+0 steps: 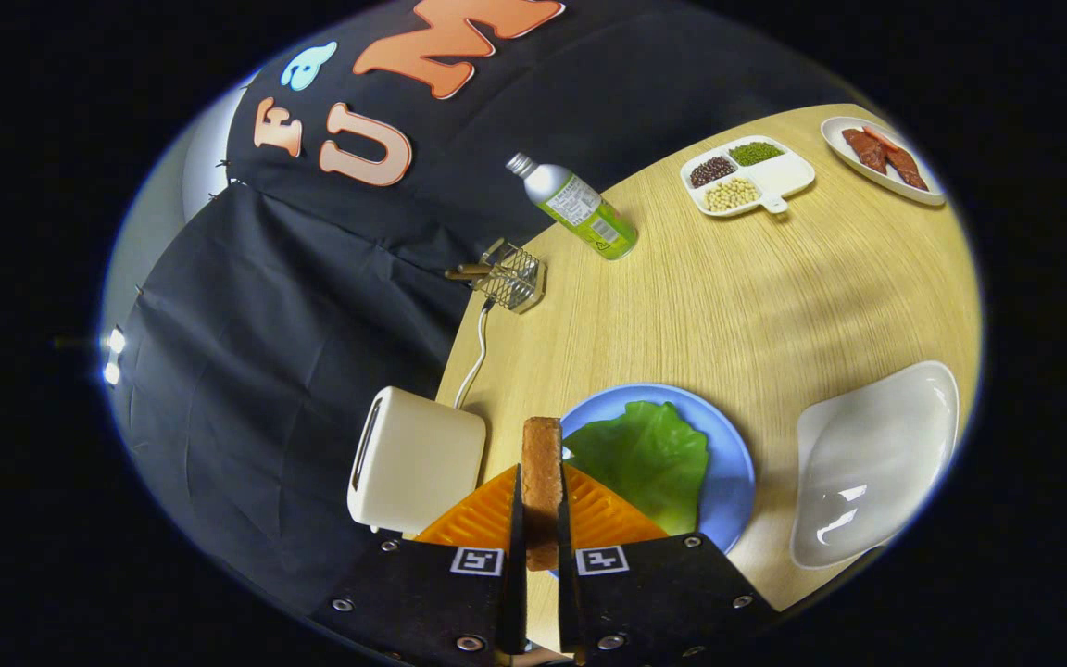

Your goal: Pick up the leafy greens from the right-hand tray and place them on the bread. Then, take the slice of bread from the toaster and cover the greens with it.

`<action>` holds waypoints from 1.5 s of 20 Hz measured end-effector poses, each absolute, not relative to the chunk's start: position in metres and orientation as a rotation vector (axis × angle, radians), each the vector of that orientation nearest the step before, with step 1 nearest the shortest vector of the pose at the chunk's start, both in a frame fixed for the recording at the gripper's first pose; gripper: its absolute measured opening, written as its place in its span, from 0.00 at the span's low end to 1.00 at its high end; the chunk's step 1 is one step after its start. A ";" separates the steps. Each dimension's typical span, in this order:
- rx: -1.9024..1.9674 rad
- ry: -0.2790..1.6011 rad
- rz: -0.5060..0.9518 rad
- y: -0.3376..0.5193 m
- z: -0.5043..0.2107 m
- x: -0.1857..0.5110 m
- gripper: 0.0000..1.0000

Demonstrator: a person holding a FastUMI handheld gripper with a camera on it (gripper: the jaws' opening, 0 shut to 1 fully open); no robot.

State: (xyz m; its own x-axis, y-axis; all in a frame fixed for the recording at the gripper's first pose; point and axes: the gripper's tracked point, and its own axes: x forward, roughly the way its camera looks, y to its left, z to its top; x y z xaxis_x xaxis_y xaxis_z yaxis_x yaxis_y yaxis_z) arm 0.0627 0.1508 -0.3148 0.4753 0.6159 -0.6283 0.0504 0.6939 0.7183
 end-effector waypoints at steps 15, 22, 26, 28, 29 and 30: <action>0.503 1.018 0.256 0.112 -0.360 0.066 0.52; 0.320 0.763 0.216 0.085 -0.289 0.091 0.68; 0.218 0.563 0.177 0.065 -0.217 0.096 0.71; 0.190 0.472 0.163 0.060 -0.183 0.093 0.75; 0.176 0.425 0.165 0.058 -0.166 0.091 0.79; 0.158 0.382 0.154 0.054 -0.149 0.088 0.80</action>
State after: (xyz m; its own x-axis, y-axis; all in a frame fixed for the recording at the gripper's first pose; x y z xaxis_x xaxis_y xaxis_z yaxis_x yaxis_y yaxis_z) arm 0.0877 0.0535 -0.1493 0.9167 0.1784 -0.3575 -0.1190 0.9761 0.1821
